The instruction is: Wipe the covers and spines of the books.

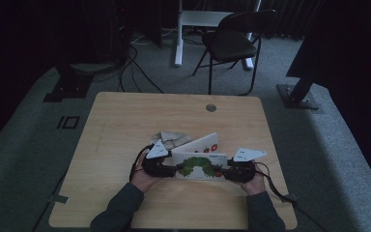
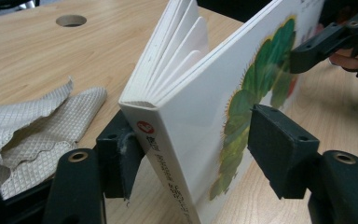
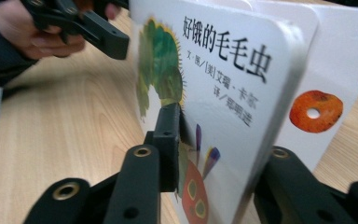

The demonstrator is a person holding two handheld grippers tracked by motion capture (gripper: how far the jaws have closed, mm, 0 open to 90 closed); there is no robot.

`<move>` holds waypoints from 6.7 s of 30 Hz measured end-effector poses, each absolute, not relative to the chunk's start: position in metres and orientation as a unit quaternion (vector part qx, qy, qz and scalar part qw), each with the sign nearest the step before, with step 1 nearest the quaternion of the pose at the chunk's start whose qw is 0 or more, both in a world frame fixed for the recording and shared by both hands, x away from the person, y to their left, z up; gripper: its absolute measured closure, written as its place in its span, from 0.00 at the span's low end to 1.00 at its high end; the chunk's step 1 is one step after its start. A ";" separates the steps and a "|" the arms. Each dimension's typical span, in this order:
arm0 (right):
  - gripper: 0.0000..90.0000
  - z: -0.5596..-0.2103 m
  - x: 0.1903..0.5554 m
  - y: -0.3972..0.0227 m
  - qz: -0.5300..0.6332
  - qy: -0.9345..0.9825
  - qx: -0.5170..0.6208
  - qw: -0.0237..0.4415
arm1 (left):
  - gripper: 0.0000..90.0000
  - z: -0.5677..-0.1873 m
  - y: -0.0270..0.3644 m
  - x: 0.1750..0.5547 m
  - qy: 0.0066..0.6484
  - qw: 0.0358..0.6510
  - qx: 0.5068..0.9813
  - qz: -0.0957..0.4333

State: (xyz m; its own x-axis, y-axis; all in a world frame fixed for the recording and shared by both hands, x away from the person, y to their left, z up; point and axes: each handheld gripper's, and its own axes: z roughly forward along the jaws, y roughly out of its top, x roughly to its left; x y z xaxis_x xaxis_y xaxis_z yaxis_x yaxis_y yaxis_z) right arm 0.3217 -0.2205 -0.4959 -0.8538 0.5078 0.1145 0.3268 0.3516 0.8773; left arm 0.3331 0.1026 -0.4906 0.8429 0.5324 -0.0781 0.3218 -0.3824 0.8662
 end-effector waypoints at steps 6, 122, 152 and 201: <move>0.68 -0.498 0.324 -0.221 0.503 0.816 0.271 0.093 | 0.46 -0.489 0.102 0.331 0.253 0.492 0.826 0.111; 0.39 -0.487 0.313 -0.247 0.552 0.781 0.262 0.130 | 0.59 -0.488 0.089 0.329 0.220 0.492 0.834 0.120; 0.53 -0.487 0.312 -0.256 0.573 0.769 0.258 0.119 | 0.57 -0.487 0.084 0.330 0.219 0.493 0.832 0.130; 0.61 -0.487 0.316 -0.245 0.573 0.782 0.227 0.096 | 0.51 -0.485 0.085 0.345 0.248 0.509 0.812 0.141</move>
